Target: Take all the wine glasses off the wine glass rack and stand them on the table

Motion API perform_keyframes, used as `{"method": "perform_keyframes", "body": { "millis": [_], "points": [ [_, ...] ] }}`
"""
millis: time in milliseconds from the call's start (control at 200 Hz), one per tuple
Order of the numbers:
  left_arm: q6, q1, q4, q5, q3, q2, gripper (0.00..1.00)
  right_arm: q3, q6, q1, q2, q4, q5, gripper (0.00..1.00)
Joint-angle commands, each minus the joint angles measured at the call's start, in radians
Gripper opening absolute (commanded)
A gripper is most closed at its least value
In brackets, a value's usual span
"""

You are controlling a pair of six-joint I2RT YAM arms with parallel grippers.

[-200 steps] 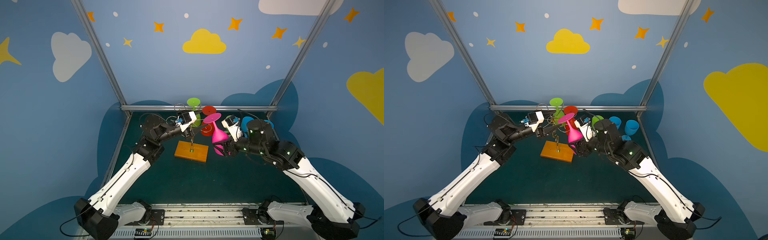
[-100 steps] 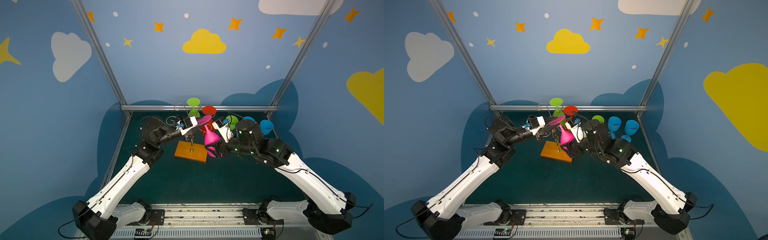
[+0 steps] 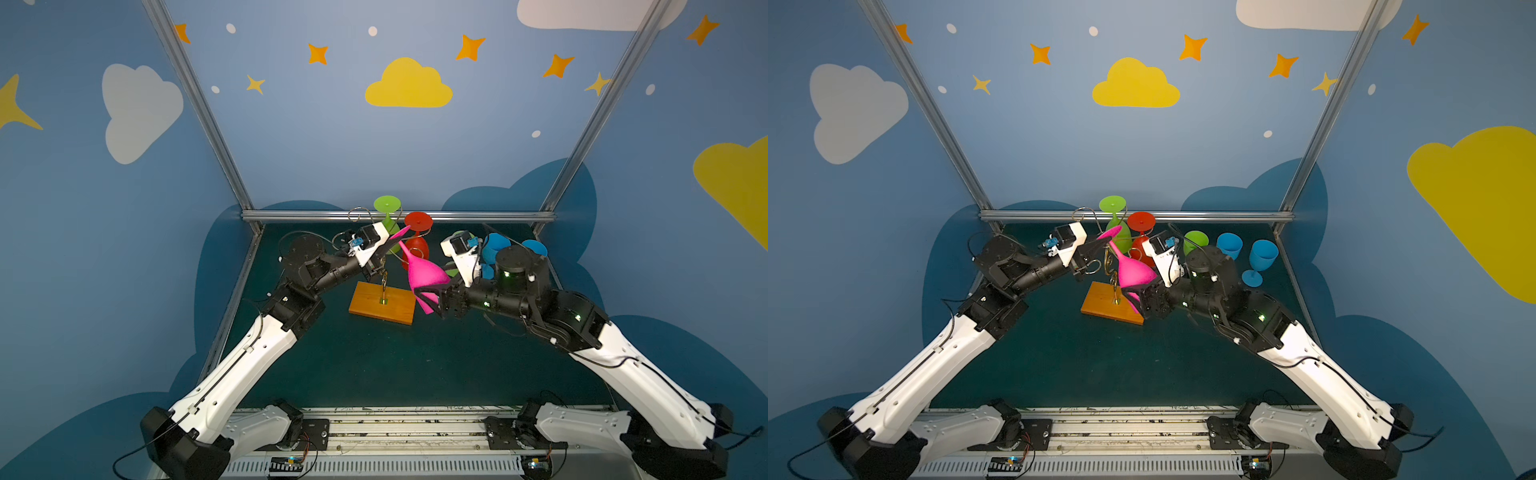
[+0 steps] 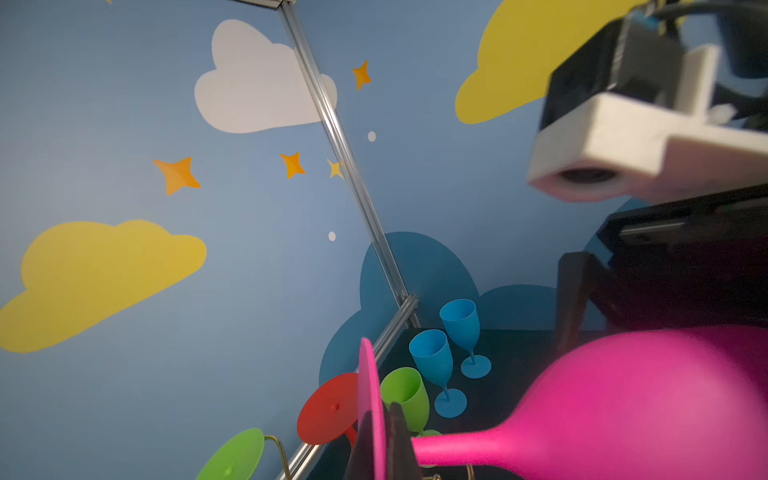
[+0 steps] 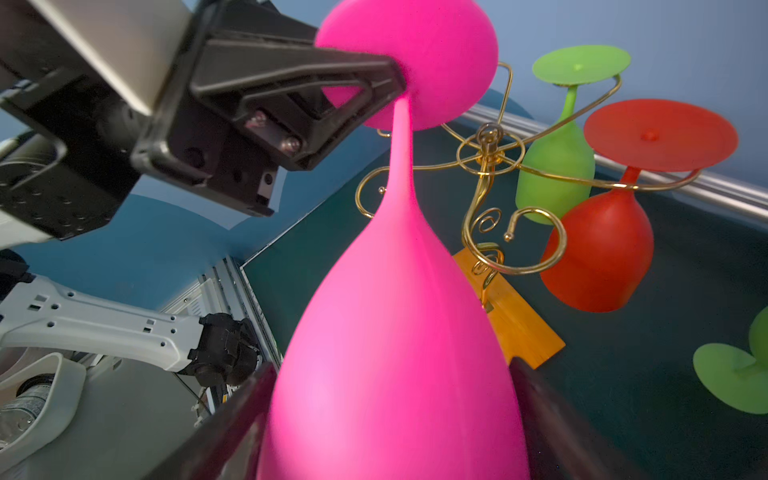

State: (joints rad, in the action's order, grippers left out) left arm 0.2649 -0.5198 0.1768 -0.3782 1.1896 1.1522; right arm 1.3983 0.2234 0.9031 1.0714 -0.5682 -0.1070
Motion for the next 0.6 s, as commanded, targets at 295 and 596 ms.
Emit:
{"method": "perform_keyframes", "body": {
  "millis": [295, 596],
  "points": [
    [-0.359, 0.102, 0.037, -0.015, 0.012, 0.013, 0.03, -0.232, 0.075, -0.082, -0.322, 0.204, 0.086, 0.84],
    [-0.371, 0.105, 0.035, -0.010, 0.010, 0.011, 0.03, -0.213, 0.083, -0.088, -0.246, 0.229, 0.091, 0.78]
  ]
}}
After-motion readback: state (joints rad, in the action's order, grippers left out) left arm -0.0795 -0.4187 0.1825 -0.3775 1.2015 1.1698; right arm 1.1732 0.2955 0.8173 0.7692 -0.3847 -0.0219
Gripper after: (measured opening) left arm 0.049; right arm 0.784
